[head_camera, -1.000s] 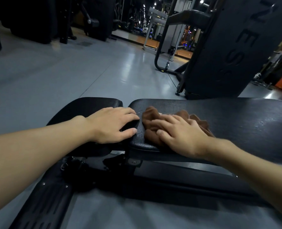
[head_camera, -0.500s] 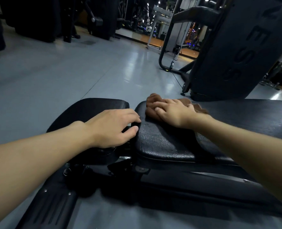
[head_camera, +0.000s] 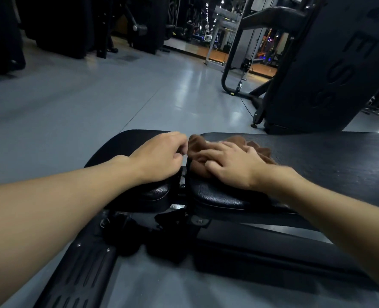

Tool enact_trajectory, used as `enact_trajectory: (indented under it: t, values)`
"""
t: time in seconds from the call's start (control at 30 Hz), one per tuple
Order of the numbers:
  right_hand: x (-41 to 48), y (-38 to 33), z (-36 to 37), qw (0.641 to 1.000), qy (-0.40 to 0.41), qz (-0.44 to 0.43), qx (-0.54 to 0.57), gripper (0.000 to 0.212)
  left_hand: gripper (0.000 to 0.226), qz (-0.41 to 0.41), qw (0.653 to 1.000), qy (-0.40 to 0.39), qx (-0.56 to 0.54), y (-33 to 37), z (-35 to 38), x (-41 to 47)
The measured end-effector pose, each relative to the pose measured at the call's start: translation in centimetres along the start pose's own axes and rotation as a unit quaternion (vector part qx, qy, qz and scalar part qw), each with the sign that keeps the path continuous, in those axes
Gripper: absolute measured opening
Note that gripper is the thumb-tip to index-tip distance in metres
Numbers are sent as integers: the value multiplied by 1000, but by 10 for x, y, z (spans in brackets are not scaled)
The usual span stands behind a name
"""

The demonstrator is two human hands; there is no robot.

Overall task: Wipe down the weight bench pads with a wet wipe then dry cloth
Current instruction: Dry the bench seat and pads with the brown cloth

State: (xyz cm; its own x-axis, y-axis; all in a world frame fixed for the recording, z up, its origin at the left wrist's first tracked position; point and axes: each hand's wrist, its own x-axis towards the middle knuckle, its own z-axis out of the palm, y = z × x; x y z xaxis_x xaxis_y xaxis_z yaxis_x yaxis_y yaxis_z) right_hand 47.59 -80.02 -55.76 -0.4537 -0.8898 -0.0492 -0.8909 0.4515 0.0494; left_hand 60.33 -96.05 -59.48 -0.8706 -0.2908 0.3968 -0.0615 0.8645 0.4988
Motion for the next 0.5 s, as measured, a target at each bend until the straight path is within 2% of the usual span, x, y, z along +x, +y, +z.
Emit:
enact_trajectory:
  t: [0.1,0.2,0.23,0.4,0.5]
  values:
    - [-42,-14,-3,999,-16,-46,-7,47,22,-2,1000,10,-5,-2,-1,-2]
    - [-72,-15,-6,995,-26,-82,-44,71,27,0,1000,9,-10,-3,-3,-3]
    - [-76,-14,-7,995,-24,-82,-45,73,28,2,1000,11,-10,-4,-4,-3]
    - [-30,-7,-3,999,-29,-32,8,48,32,1,999,30,-11,-5,-2,2]
    - [24,9,-3,999,-30,24,19,44,35,15,999,49,-13,-2,0,8]
